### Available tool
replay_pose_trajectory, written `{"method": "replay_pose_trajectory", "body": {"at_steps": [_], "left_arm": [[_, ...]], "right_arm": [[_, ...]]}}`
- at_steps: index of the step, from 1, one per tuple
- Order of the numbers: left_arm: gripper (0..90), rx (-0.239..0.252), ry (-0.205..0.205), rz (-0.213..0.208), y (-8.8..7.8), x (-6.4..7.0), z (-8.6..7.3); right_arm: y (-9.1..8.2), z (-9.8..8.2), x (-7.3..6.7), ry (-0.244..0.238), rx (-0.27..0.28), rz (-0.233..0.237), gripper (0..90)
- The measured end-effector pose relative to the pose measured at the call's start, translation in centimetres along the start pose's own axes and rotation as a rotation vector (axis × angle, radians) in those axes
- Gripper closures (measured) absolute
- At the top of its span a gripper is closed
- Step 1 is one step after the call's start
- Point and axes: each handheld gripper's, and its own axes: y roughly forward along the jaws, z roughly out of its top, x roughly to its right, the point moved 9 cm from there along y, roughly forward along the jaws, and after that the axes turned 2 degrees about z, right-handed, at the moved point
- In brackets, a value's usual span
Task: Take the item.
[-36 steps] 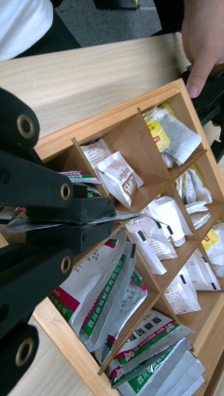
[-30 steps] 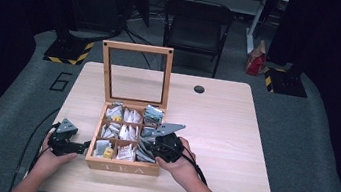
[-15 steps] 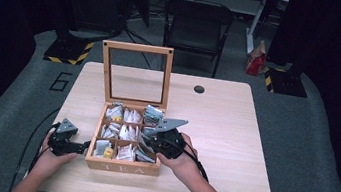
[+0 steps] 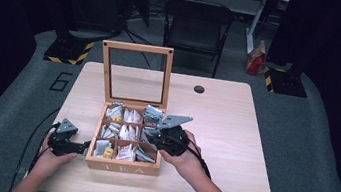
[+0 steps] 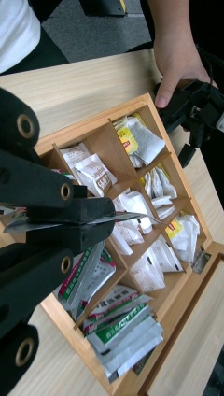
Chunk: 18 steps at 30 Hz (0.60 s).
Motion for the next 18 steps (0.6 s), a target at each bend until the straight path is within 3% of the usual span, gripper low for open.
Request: {"method": "replay_pose_trajectory", "body": {"at_steps": [18], "left_arm": [[16.3,-0.001,0.001,0.000,0.0,0.0,0.0]], "right_arm": [[-2.9,-0.7,3.1,0.039,0.013,-0.074,88.9]]}}
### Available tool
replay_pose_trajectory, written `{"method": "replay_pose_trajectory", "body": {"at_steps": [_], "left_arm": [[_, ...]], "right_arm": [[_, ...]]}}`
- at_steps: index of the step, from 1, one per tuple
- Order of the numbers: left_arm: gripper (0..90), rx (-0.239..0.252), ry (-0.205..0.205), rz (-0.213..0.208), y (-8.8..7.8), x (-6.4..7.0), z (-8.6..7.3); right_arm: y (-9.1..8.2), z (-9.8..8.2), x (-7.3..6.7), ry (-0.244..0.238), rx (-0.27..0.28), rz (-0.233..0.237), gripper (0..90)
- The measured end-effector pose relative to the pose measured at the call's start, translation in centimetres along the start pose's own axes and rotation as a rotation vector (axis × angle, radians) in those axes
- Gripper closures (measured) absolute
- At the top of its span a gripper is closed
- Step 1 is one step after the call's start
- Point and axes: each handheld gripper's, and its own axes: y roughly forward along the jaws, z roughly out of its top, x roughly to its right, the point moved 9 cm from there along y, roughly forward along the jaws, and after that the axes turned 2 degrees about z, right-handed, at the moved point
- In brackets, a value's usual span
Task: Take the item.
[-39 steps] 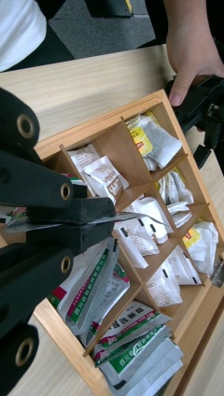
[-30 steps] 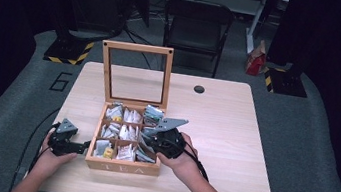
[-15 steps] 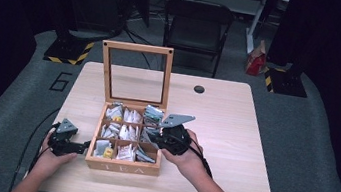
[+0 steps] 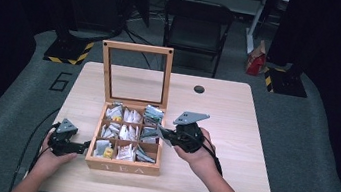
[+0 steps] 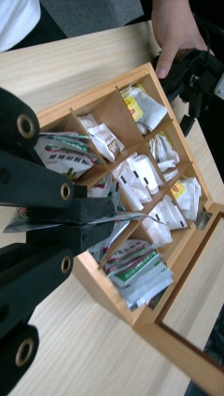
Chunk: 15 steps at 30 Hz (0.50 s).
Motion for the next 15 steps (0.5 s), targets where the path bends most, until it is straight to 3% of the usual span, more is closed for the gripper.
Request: {"method": "replay_pose_trajectory", "body": {"at_steps": [15], "left_arm": [[16.3,0.001,-0.001,0.000,0.0,0.0,0.0]], "right_arm": [[-2.4,-0.5,2.7,0.023,0.022,-0.058,88.8]]}}
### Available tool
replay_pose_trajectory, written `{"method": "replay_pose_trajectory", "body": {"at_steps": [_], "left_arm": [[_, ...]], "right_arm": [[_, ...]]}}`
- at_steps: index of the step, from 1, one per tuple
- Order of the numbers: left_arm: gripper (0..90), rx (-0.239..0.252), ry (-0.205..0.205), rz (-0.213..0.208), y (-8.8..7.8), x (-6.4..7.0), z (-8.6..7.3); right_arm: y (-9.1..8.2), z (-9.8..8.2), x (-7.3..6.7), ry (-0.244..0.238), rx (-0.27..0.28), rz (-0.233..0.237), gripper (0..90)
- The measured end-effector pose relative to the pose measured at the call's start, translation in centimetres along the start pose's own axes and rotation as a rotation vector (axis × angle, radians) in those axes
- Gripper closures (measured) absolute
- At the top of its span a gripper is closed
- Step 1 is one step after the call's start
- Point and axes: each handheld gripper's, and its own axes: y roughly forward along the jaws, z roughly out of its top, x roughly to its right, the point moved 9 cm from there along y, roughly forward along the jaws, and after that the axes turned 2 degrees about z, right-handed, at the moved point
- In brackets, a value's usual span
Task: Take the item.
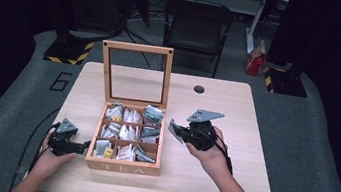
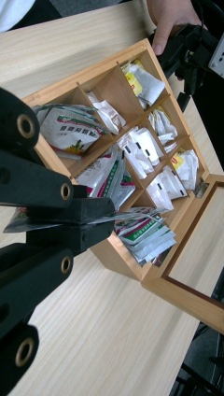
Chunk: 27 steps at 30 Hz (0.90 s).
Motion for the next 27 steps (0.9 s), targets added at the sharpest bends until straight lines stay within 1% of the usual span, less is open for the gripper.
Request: {"method": "replay_pose_trajectory", "body": {"at_steps": [3,5,9,10,12,18,22,23,27], "left_arm": [[16.3,0.000,0.000,0.000,0.0,0.0,0.0],[16.3,0.000,0.000,0.000,0.0,0.0,0.0],[16.3,0.000,0.000,0.000,0.0,0.0,0.0],[16.3,0.000,0.000,0.000,0.0,0.0,0.0],[16.3,0.000,-0.001,0.000,0.0,0.0,0.0],[16.3,0.000,0.000,0.000,0.0,0.0,0.0],[16.3,0.000,0.000,0.000,0.0,0.0,0.0],[16.3,0.000,0.000,0.000,0.0,0.0,0.0],[16.3,0.000,0.000,0.000,0.0,0.0,0.0]], "right_arm": [[-0.3,-0.1,0.4,0.010,0.006,-0.011,88.9],[-0.5,-0.1,0.7,0.003,0.009,-0.017,88.8],[-0.9,-0.6,1.5,0.023,0.009,-0.035,88.8],[-1.0,-0.6,1.7,0.017,0.009,-0.037,88.9],[-1.2,-0.8,2.0,0.030,0.010,-0.044,88.8],[-1.7,-1.4,3.0,0.039,0.012,-0.067,88.8],[-2.2,-1.9,3.8,0.057,0.011,-0.086,88.8],[-2.2,-1.9,4.0,0.054,0.015,-0.090,88.8],[-2.7,-2.3,4.8,0.068,0.020,-0.109,88.8]]}}
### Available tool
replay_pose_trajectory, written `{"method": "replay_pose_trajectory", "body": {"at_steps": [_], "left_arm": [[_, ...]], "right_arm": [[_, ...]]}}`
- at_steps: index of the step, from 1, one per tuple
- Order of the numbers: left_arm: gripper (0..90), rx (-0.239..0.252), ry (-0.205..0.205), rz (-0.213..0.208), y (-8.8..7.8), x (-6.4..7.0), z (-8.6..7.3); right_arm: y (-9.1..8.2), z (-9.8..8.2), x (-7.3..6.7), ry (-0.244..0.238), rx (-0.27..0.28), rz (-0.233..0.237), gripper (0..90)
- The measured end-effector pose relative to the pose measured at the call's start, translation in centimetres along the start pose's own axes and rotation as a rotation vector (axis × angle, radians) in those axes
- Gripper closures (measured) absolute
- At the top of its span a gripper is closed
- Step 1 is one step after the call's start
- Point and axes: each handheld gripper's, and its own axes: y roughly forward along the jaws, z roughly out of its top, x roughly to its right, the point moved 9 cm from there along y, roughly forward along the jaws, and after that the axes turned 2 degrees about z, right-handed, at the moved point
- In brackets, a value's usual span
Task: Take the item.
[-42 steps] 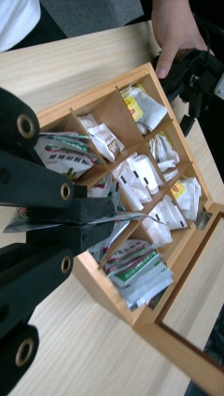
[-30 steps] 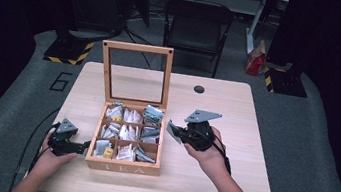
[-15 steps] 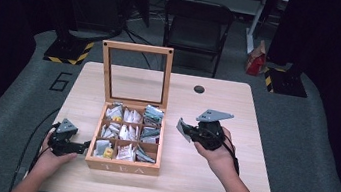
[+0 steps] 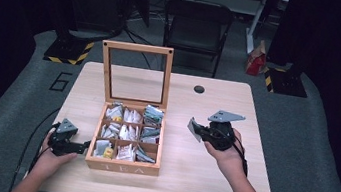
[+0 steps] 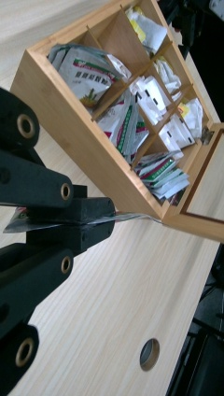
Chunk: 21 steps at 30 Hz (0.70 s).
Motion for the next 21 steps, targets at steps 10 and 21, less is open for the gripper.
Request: {"method": "replay_pose_trajectory", "body": {"at_steps": [10,21], "left_arm": [[16.3,0.000,-0.001,0.000,0.0,0.0,0.0],[16.3,0.000,0.000,0.000,0.0,0.0,0.0]], "right_arm": [[-0.4,-1.2,1.8,0.034,-0.004,-0.040,88.8],[-0.4,-2.1,3.1,0.048,-0.013,-0.071,88.8]]}}
